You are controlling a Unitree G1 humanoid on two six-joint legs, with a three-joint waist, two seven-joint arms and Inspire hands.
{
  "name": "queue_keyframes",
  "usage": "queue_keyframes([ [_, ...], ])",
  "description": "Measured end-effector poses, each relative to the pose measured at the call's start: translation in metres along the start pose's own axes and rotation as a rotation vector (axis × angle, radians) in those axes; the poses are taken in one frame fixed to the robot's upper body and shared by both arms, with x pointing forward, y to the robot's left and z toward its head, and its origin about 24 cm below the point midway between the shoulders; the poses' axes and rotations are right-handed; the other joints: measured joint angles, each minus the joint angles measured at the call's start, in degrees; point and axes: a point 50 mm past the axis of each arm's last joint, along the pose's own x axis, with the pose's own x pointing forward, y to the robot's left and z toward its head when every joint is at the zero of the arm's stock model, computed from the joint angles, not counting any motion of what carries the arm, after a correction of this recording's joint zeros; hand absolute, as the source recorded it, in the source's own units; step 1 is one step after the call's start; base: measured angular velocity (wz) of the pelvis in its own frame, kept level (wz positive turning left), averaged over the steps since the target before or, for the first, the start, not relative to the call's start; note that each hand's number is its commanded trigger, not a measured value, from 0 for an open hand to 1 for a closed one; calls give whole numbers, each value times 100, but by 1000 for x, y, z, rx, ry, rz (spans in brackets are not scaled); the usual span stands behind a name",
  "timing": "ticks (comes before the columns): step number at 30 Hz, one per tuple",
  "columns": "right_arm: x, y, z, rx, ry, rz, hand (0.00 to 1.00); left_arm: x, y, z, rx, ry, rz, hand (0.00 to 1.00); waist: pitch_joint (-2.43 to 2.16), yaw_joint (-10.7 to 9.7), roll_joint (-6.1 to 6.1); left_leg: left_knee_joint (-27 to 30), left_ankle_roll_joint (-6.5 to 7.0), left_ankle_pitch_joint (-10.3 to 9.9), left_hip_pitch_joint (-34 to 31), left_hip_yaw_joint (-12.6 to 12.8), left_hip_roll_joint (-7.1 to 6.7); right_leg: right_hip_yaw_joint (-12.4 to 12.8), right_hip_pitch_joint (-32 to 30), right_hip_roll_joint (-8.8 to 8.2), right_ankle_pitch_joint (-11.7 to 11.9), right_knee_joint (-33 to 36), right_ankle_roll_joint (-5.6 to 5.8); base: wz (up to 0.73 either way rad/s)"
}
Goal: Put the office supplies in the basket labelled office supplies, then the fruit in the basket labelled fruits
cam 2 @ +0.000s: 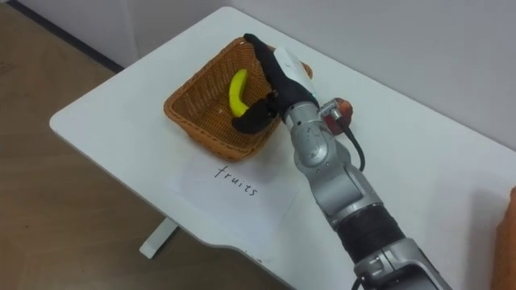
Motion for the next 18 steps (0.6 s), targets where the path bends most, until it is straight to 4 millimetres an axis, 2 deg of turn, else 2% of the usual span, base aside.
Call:
queue_keyframes([
  [6,0,0,0,-2,-3,-6,0,0,2,4,-4,-19,8,0,3,-12,-40,0,3,0,6,22,0,22,0,-2,0,0,0,0],
  [11,0,-4,2,-21,-20,-46,0,0,4,3,-19,-21,16,0,-7,-121,-53,-2,5,1,3,0,1,18,0,-2,0,0,1,0],
  [18,1,-14,2,6,-24,-123,0,0,2,3,-20,-18,21,0,12,-314,2,-15,18,-7,77,31,4,33,36,-35,-1,10,2,-4],
])
